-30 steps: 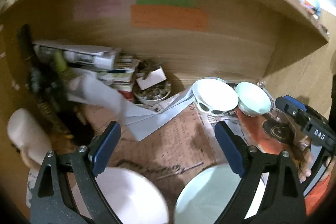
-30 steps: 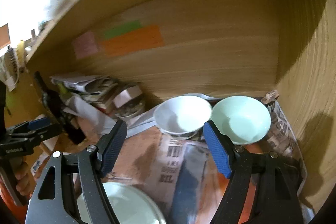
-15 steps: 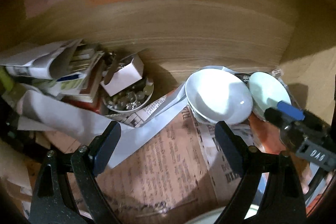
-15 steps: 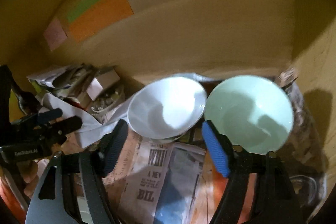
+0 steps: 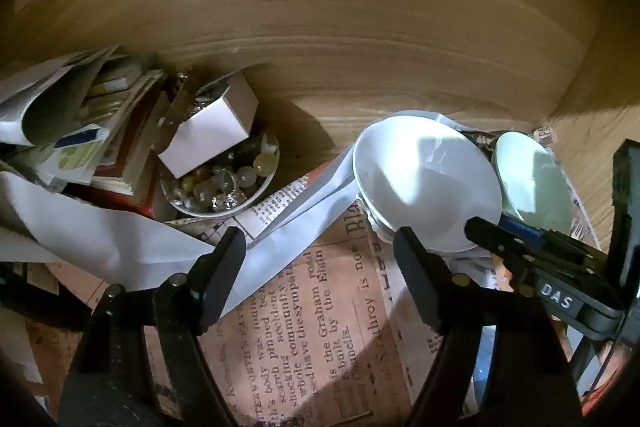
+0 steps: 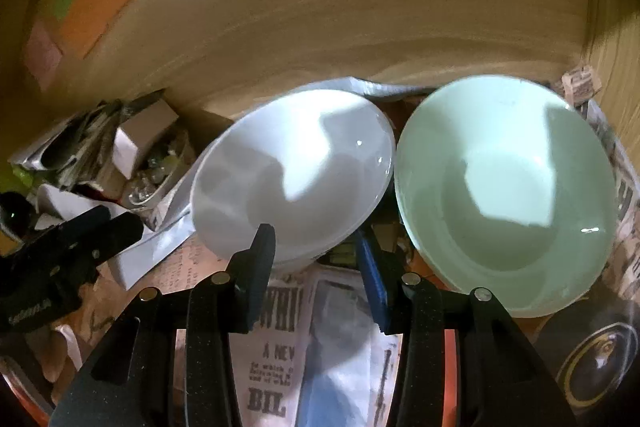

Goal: Organize plates and bowls
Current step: 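Grasp the rim of the black-spotted white bowl with both tools, then lift the black-spotted white bowl with both tools and carry it over the pinkish-grey bowl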

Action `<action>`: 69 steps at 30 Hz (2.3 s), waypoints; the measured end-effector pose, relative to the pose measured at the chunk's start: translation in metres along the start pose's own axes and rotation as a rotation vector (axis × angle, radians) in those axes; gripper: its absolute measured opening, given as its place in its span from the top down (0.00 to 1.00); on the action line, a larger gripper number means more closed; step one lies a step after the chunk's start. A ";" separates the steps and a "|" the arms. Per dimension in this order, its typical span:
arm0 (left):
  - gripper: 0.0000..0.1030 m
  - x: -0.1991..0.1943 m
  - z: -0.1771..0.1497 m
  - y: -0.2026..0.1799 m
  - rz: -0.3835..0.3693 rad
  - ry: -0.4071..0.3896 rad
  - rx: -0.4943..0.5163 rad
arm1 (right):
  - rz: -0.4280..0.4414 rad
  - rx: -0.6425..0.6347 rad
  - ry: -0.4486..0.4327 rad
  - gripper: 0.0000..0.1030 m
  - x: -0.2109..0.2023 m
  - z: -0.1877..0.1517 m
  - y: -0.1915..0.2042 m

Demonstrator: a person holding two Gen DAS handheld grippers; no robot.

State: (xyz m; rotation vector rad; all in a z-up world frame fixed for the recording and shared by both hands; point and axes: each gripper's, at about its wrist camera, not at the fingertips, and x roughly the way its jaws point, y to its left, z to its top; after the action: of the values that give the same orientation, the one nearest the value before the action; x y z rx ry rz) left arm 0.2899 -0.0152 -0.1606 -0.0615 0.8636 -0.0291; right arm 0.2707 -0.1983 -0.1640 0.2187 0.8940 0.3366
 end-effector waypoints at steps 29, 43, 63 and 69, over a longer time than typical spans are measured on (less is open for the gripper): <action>0.70 0.035 -0.007 0.010 -0.005 0.166 -0.004 | 0.044 -0.150 0.107 0.79 -0.019 -0.030 0.005; 0.90 0.046 -0.014 -0.013 -0.022 0.182 0.050 | -0.020 -0.126 0.070 0.85 -0.001 -0.022 0.011; 0.90 -0.064 -0.032 -0.008 -0.046 -0.029 0.063 | 0.056 -0.136 -0.093 0.85 -0.076 -0.037 0.046; 0.90 -0.095 -0.052 0.005 -0.047 -0.078 0.045 | 0.064 -0.170 -0.125 0.85 -0.094 -0.053 0.066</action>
State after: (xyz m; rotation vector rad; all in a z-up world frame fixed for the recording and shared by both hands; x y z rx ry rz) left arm 0.1885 -0.0080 -0.1223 -0.0405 0.7831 -0.0894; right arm 0.1616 -0.1700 -0.1073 0.1096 0.7323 0.4514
